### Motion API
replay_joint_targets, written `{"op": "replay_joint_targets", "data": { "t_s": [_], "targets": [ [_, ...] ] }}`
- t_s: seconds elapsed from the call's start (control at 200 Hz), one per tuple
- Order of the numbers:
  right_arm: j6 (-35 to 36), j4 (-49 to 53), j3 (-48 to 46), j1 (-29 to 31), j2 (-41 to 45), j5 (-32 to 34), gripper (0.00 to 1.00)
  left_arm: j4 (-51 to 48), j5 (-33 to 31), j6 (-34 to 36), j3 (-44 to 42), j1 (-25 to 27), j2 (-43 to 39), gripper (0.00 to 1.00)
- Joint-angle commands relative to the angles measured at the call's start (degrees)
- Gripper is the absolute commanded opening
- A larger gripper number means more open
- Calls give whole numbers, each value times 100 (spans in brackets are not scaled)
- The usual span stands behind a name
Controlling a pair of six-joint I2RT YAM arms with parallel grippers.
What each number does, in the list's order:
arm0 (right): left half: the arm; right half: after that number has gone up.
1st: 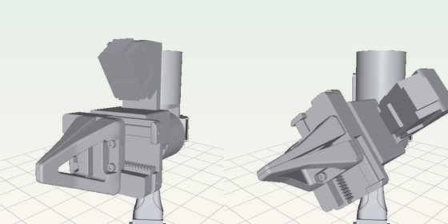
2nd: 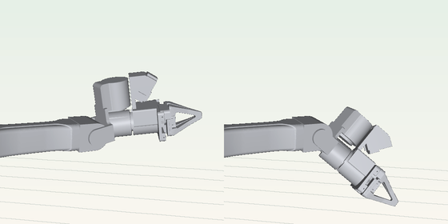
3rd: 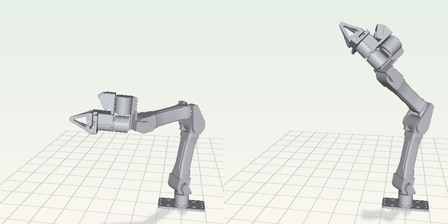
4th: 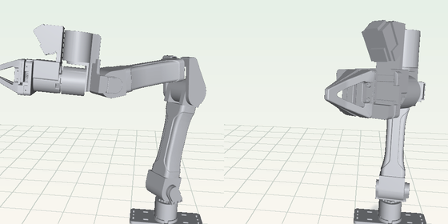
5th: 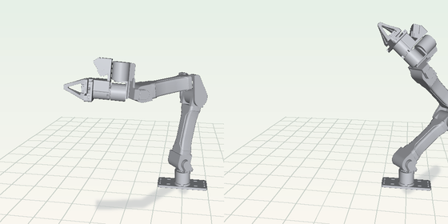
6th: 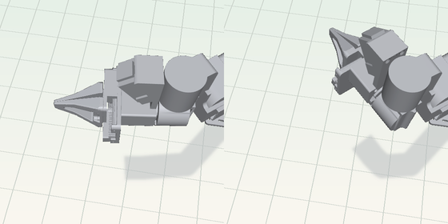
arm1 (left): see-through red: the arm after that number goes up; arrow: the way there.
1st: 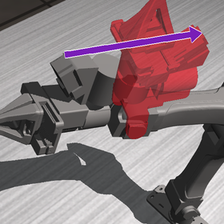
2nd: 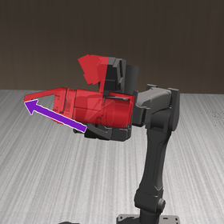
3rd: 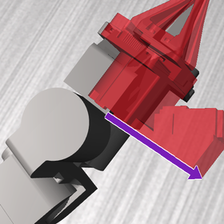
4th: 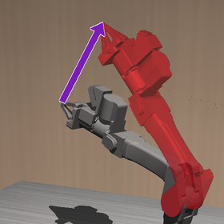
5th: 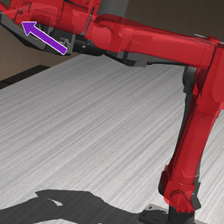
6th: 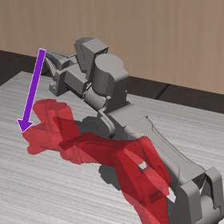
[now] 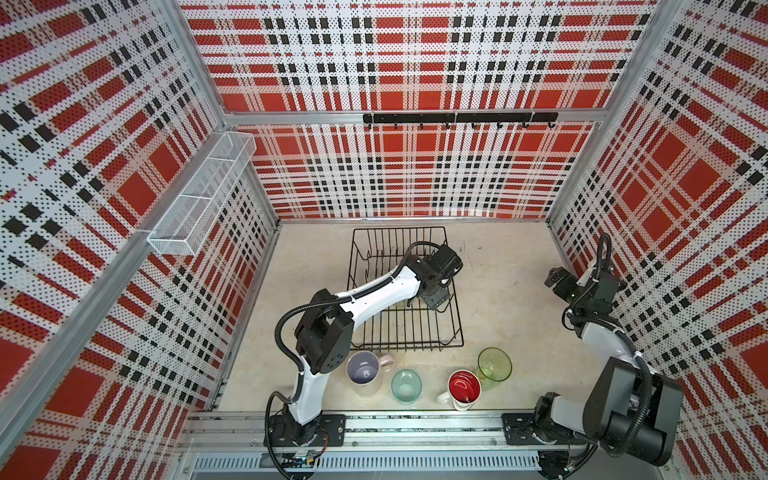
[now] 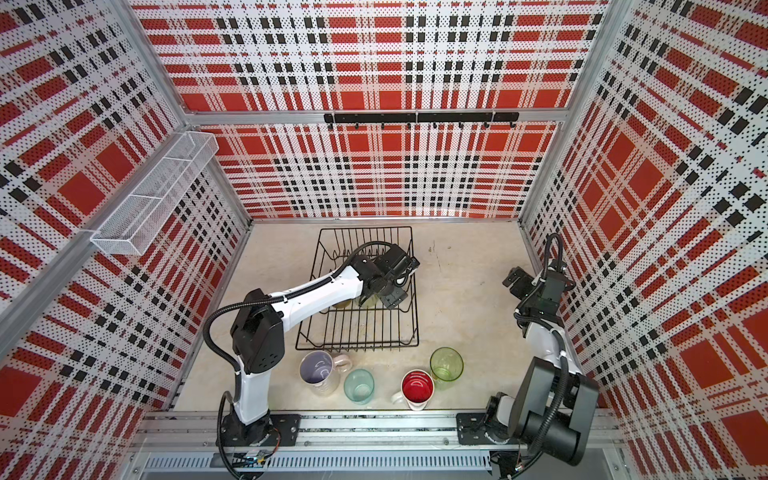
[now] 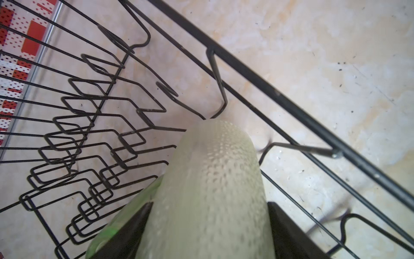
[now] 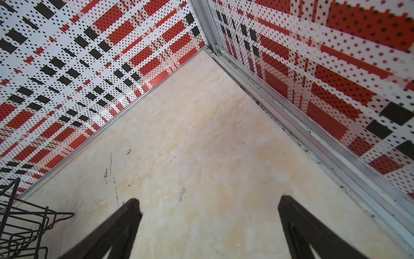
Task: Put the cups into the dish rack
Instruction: 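Lower the textured glass into the rack with the left gripper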
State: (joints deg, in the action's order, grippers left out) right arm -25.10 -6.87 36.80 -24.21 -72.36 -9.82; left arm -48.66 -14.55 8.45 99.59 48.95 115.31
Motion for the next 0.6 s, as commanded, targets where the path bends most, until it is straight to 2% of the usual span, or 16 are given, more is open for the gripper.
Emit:
{"op": "replay_joint_targets", "data": {
  "t_s": [0.0,0.261,0.426,0.596],
  "targets": [
    [58,-24,47,-31,-42,-72,100,-149,-157,87,218,45,165,79],
    [73,26,54,-31,-39,-90,100,-363,-210,93,504,36,440,81],
    [240,486,280,-27,-132,50,100,-363,-316,88,517,22,451,84],
    [233,479,267,-27,-120,86,100,-333,-422,61,579,1,366,85]
  ]
}}
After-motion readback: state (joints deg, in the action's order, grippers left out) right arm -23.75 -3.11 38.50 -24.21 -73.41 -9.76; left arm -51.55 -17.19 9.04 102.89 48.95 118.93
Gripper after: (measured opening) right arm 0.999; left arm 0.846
